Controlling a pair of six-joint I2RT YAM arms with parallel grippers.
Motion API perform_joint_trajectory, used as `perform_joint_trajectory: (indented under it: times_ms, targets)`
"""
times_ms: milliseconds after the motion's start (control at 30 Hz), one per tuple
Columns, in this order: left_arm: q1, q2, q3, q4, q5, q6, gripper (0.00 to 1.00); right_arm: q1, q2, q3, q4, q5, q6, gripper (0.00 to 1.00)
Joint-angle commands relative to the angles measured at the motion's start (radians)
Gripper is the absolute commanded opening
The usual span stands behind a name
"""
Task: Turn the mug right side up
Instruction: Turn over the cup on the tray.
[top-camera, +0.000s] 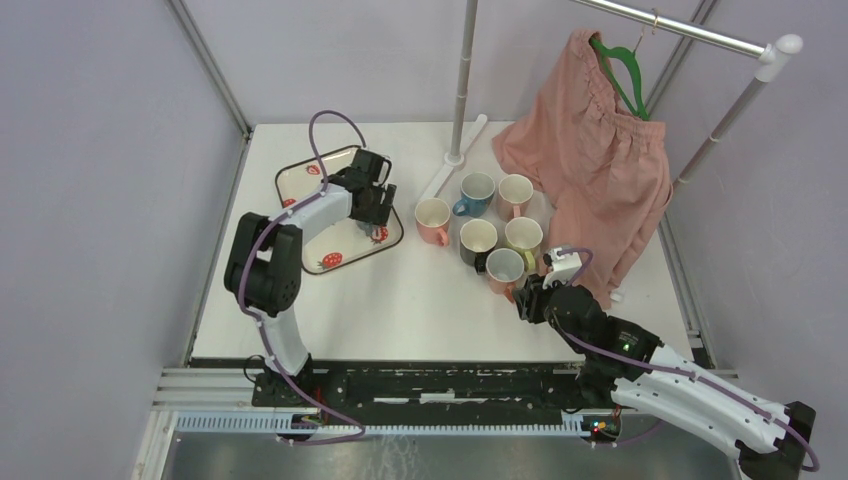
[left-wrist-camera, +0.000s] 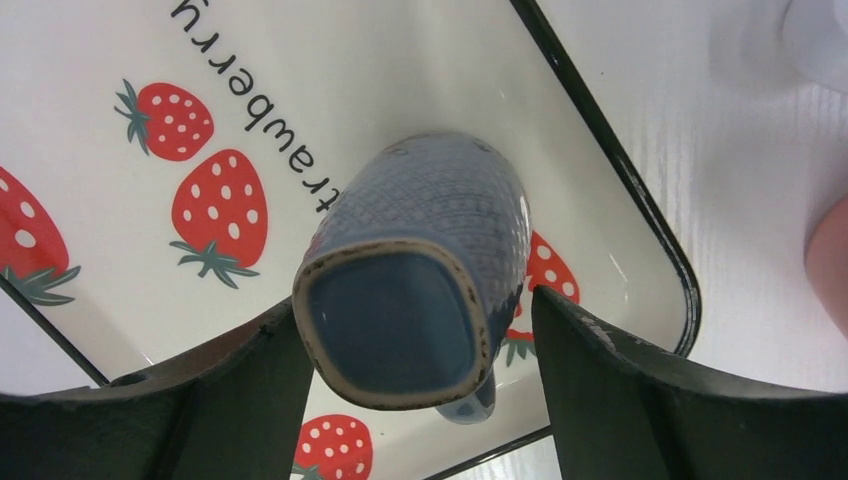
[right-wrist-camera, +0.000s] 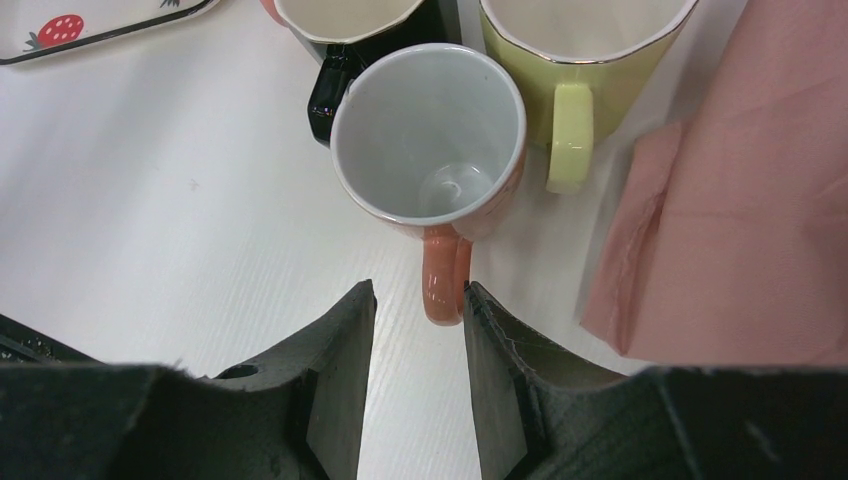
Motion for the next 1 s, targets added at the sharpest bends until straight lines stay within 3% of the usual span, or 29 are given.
perform_joint_trajectory:
  times_ms: [0, 200, 500, 833, 967]
  targets:
    - [0.017, 0.002, -0.012, 0.018, 0.038, 0.101, 0.85, 0.0, 0.003, -0.007, 0.026, 0.0, 0.006, 0.44]
    - [0.018, -0.059, -0.028, 0.016, 0.033, 0.042, 0.88, 0.001, 0.01, -0.006, 0.031, -0.005, 0.005, 0.44]
    - [0.017, -0.214, -0.129, 0.053, 0.151, -0.212, 0.87, 0.0, 0.014, -0.012, 0.035, -0.005, 0.004, 0.44]
    - [0.019, -0.256, -0.189, 0.073, 0.093, -0.261, 0.71, -0.001, 0.015, -0.013, 0.041, -0.005, 0.001, 0.44]
    - [0.019, -0.224, -0.178, 0.089, 0.068, -0.262, 0.69, 0.0, 0.017, -0.013, 0.04, -0.008, -0.001, 0.42]
